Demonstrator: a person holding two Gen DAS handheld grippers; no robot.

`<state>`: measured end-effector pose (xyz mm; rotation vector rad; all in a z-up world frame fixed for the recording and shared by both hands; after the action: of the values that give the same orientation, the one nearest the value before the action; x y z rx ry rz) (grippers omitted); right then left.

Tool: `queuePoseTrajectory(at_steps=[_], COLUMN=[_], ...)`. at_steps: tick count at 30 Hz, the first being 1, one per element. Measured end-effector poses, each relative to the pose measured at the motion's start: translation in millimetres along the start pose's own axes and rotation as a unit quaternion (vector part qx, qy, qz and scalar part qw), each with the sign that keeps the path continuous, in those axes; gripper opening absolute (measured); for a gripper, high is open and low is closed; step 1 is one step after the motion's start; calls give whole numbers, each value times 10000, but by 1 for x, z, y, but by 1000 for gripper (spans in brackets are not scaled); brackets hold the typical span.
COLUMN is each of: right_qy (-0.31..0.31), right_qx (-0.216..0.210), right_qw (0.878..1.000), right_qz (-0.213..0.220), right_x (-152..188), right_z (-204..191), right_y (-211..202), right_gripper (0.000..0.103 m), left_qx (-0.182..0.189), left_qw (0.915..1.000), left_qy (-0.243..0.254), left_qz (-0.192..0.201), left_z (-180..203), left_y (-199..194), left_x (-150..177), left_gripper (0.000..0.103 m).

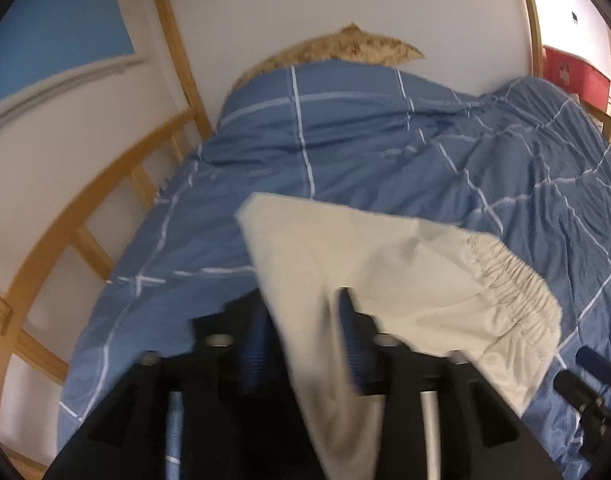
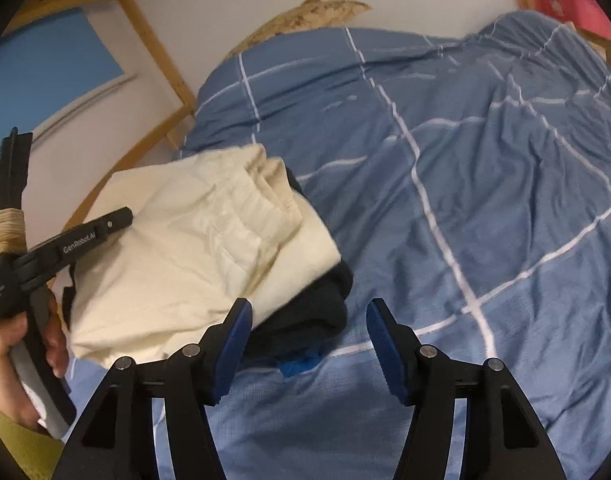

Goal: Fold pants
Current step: 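Carry the folded shorts with both grippers onto the dark clothes stack and release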

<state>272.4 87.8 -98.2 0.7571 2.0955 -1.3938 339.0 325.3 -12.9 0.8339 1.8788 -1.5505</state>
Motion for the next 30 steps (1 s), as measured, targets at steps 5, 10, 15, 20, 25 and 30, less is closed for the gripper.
queuePoseTrajectory(at_steps=[5,10,15,20,25,30], right_qy=[-192,-432,-910,-1324,-1355,-828], right_qx=[-119,-600,-861,-1281,-1047,-904], right_qw=[9983,9954,9895,9810,9850,9923], right_qz=[541,609,726,607,232,-145], right_x=[-23,-42,-48,-47,-40,-36], right_z=[-4,-10,-22,-42,-36,-15], right_y=[-16,-15,-11,1,32,51], right_gripper=[64,64,64,52,42,42], left_qx=[-32,215,576,598,775,876], left_qw=[9989,9977,9961,9968,9963,9955], left_qy=[-268,80,437,526,77,-114], left_qz=[375,639,509,-84,-366,-336], left_z=[-11,15,45,52,37,35], left_y=[-44,-79,-76,-40,-22,-24], left_x=[-6,19,47,74,91,92], left_gripper=[65,59,33,22,17,12])
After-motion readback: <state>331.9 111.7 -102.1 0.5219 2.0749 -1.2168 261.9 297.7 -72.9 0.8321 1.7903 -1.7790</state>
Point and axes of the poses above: each gripper's, at about its wrist camera, not at the fingertips, and y roughly the way its jaws point, z to its right, x to its underside, the point moved 8 cm from there along y, roughly the way its jaws point, and after that the axes turned 3 degrees about x, right-handed, at the moved point
